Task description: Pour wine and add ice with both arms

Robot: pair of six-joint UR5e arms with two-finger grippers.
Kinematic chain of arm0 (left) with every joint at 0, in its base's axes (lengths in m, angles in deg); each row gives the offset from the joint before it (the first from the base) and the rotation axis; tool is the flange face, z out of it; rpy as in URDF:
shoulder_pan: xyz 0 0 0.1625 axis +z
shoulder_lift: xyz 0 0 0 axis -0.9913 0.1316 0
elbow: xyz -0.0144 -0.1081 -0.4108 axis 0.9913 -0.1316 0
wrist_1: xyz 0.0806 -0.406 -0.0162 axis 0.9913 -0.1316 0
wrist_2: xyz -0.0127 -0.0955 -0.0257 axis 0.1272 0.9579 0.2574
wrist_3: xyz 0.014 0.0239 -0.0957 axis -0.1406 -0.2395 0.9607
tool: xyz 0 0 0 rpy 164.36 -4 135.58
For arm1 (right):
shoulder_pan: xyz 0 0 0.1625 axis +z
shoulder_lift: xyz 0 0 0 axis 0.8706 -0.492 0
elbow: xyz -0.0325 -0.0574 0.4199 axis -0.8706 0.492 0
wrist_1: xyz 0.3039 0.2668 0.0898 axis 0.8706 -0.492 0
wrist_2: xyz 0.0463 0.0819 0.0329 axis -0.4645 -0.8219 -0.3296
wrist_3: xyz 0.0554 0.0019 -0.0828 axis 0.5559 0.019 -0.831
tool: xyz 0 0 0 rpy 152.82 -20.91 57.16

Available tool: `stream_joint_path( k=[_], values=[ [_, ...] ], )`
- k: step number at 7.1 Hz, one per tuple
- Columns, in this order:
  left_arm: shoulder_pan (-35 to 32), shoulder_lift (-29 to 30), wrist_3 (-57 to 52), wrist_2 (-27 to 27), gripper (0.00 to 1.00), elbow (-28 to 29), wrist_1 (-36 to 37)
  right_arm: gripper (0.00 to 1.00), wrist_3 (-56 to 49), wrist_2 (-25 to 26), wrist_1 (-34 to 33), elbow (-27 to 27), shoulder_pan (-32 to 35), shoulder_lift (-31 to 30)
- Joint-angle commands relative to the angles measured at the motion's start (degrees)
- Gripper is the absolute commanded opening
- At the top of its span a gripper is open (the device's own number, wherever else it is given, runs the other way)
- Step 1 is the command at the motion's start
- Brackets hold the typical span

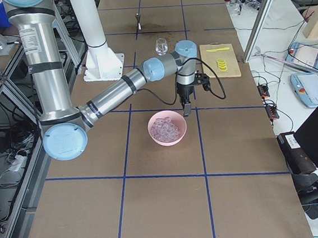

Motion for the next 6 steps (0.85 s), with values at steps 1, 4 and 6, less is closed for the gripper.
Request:
stream_joint_path(
  k=[1,4,6],
  values=[
    [2.77,0.23,6.44,1.43,1.00,-0.75,-0.28,1.00,-13.21,-2.73,0.00,1.07,5.45,-6.02],
    [2.71,-0.90,7.56,0.91,1.00,-1.19,-0.81,1.00,-13.70,-2.81,0.18,7.20,5.81,-5.95],
    [2.53,-1.09,7.64,1.52,1.00,-1.72,-1.34,1.00,-13.70,-3.08,7.00,11.59,5.81,-6.74]
  ],
)
